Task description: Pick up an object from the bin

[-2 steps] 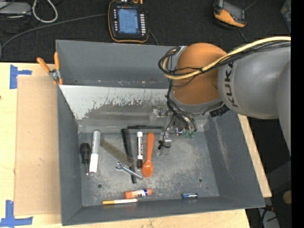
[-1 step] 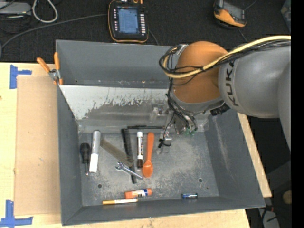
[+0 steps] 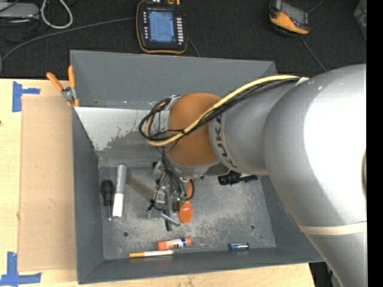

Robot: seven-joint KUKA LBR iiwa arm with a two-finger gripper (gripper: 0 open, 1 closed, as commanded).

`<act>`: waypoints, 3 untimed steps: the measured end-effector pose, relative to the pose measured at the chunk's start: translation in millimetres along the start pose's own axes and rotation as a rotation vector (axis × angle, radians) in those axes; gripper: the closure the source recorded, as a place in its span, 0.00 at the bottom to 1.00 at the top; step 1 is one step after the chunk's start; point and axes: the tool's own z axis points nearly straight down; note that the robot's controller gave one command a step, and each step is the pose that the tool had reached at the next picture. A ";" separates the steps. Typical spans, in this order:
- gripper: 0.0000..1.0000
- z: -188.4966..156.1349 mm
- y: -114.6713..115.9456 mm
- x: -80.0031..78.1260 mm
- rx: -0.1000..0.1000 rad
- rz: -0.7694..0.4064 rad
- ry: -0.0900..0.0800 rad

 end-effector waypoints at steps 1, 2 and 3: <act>0.00 -67.5 11.5 -24.4 -0.002 -0.013 -0.011; 0.00 -18.3 34.4 18.6 0.003 0.035 0.013; 0.00 12.0 25.8 2.5 -0.001 0.264 -0.006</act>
Offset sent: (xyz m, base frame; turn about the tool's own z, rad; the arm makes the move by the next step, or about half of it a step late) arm -0.0091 0.0372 0.0197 0.0366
